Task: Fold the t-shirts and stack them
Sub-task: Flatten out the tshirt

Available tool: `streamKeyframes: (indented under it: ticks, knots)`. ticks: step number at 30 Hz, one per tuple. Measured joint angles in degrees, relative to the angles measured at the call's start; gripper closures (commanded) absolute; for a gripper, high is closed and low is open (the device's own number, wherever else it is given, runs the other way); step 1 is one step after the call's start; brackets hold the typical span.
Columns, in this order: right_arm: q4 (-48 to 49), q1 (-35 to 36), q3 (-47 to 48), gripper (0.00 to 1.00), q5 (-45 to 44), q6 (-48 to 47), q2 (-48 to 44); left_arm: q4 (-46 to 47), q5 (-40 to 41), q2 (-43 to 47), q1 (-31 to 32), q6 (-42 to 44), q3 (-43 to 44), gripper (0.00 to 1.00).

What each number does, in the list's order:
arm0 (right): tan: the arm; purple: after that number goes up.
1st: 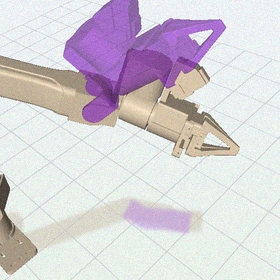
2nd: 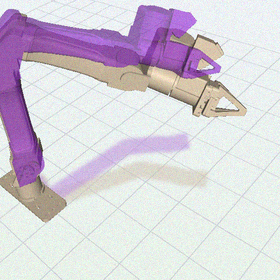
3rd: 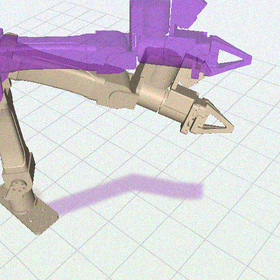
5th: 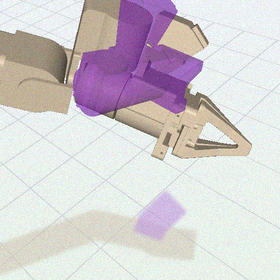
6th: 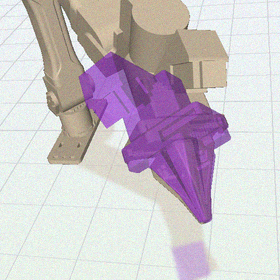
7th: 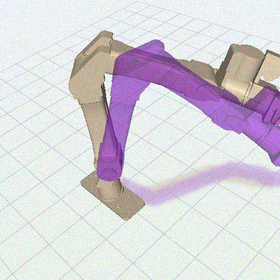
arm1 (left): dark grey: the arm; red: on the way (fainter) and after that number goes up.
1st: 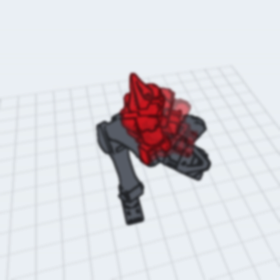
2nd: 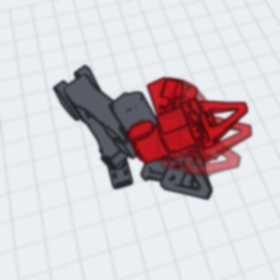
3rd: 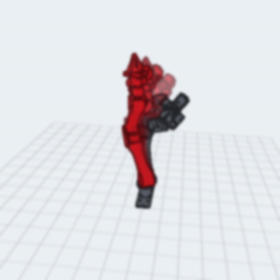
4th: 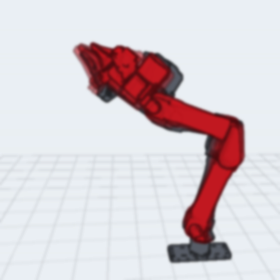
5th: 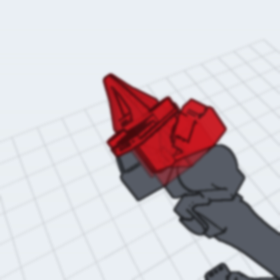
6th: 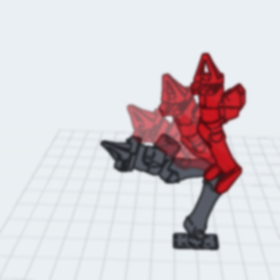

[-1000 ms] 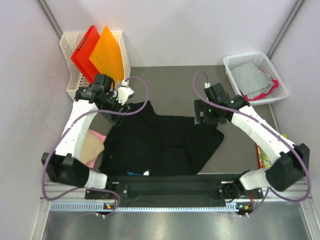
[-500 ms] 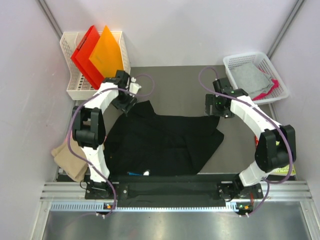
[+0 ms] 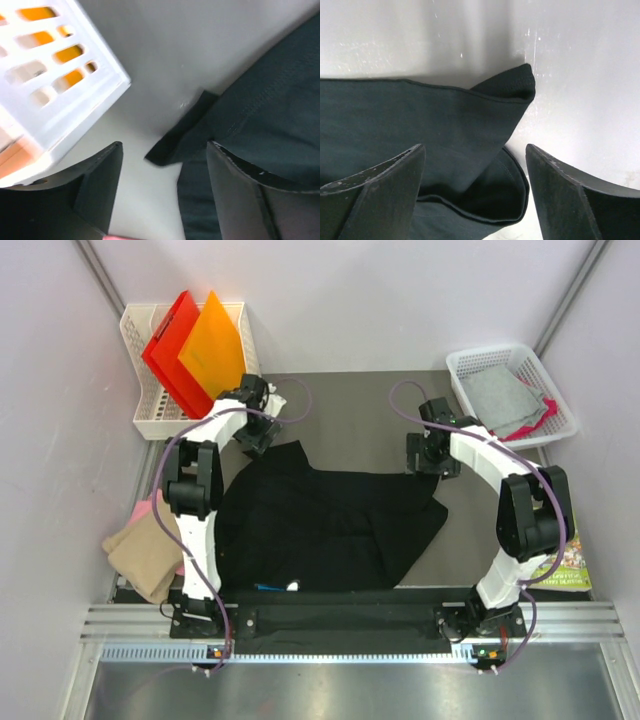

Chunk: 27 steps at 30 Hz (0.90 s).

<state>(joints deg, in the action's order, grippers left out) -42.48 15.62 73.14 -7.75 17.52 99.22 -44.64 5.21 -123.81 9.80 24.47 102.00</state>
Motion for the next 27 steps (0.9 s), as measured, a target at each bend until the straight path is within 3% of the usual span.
streamKeyframes:
  ticks: [8,11,15,16,17,25,27]
  knots:
    - [1.07,-0.33,0.11,0.25,0.85,-0.02,0.0,-0.26,-0.44,-3.02,0.04,-0.5,1.27,0.36]
    - [1.27,-0.52,0.11,0.25,1.36,0.0,0.07,-0.35,-1.09,-3.45,0.07,-0.42,1.44,0.46]
    - [1.68,-0.52,0.09,0.25,1.51,0.0,0.9,-0.59,-2.05,-3.87,0.07,-0.55,1.97,0.83]
    - [1.92,-0.59,0.09,0.25,1.51,-0.02,1.42,-0.68,-2.45,-3.91,0.07,-0.55,2.01,0.96]
    - [2.21,-0.68,0.09,0.25,1.49,-0.07,1.88,-0.87,-2.75,-3.93,0.09,-0.5,1.99,1.0]
    - [3.5,-2.62,0.07,0.28,0.09,-2.05,4.7,-0.66,-3.02,-2.73,0.07,-0.33,0.02,1.0]
    - [3.96,-3.41,0.07,0.36,0.07,-2.23,5.62,-0.9,-3.02,-1.88,0.07,-0.31,-0.87,1.0]
